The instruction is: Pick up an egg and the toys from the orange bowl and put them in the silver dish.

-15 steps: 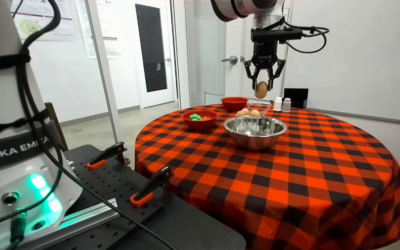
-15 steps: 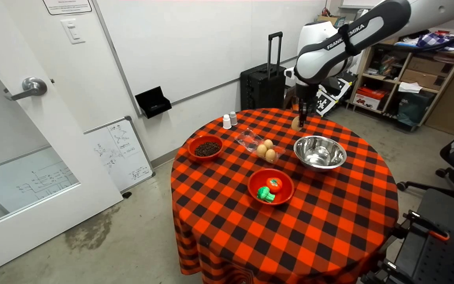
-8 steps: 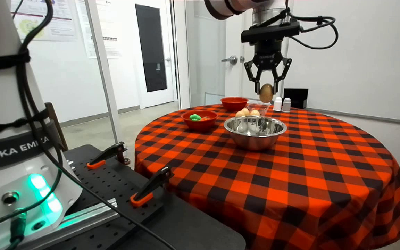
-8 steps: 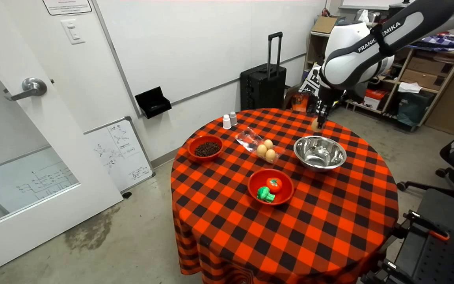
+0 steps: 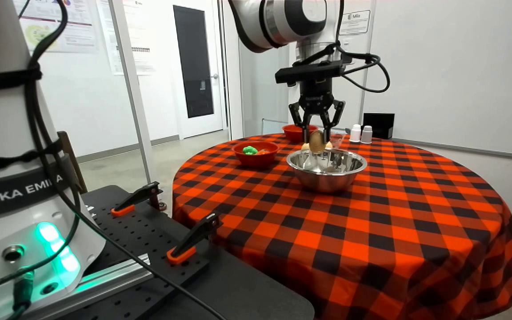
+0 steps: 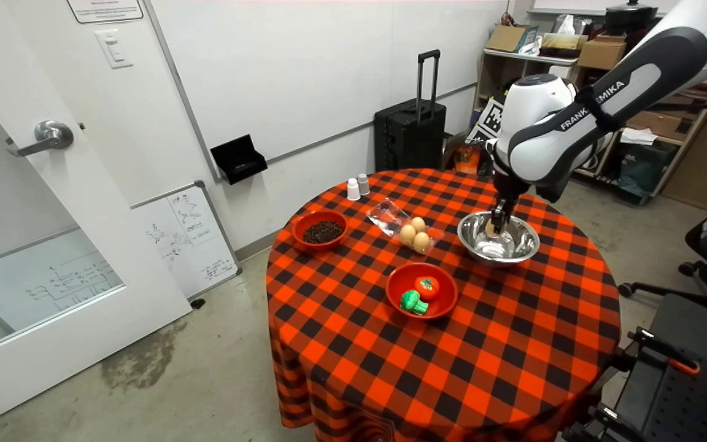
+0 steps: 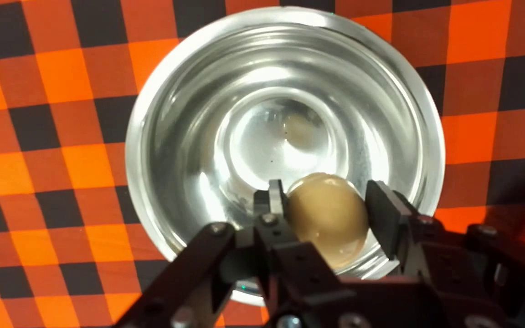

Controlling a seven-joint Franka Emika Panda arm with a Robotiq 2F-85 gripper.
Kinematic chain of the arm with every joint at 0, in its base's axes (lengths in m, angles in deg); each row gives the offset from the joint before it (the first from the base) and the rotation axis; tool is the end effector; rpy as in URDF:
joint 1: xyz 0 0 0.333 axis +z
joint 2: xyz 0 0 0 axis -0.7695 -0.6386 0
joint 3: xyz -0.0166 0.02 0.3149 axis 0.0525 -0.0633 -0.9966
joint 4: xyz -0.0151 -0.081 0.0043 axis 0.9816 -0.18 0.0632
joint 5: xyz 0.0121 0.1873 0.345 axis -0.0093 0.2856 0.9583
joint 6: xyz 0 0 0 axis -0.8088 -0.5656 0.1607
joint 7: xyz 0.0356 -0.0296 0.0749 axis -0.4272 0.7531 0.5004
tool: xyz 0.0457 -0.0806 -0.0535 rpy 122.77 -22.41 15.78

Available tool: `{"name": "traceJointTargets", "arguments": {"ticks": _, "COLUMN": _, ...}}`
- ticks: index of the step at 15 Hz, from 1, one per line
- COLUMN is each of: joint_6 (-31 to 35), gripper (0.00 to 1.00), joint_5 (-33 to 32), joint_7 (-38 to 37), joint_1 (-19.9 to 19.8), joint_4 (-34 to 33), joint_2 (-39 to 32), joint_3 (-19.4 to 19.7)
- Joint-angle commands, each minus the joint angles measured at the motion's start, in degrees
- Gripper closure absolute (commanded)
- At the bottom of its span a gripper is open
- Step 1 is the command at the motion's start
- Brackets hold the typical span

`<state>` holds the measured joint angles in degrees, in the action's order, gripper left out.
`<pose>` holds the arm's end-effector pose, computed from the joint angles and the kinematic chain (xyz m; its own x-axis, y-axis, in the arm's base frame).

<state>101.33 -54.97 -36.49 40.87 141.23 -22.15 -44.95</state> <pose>0.5324 -0.1375 0.2360 0.9879 0.1544 -0.0108 0.1547 -0.9821 0.1071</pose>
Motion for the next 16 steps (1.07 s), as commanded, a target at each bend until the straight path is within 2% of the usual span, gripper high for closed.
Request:
{"name": "traceJointTargets", "arguments": {"ticks": 1, "joint_6": 1.4, "gripper": 0.78, "joint_5": -3.0, "joint_7": -4.8, "joint_1": 2.1, "joint_4": 0.4, "joint_2": -1.5, "joint_3": 1.1}}
{"name": "traceJointTargets", "arguments": {"ticks": 8, "joint_6": 2.4, "gripper": 0.78, "joint_5": -4.1, "joint_7": -7.3, "joint_1": 4.0, "joint_4": -1.2, "joint_2": -6.0, "joint_3": 0.8}}
{"name": "traceJointTargets", "arguments": {"ticks": 16, "joint_6": 5.6, "gripper": 0.78, "joint_5": -7.8, "joint_7": -10.8, "joint_1": 6.8, "joint_4": -4.9, "joint_2": -12.0, "joint_3": 2.7}}
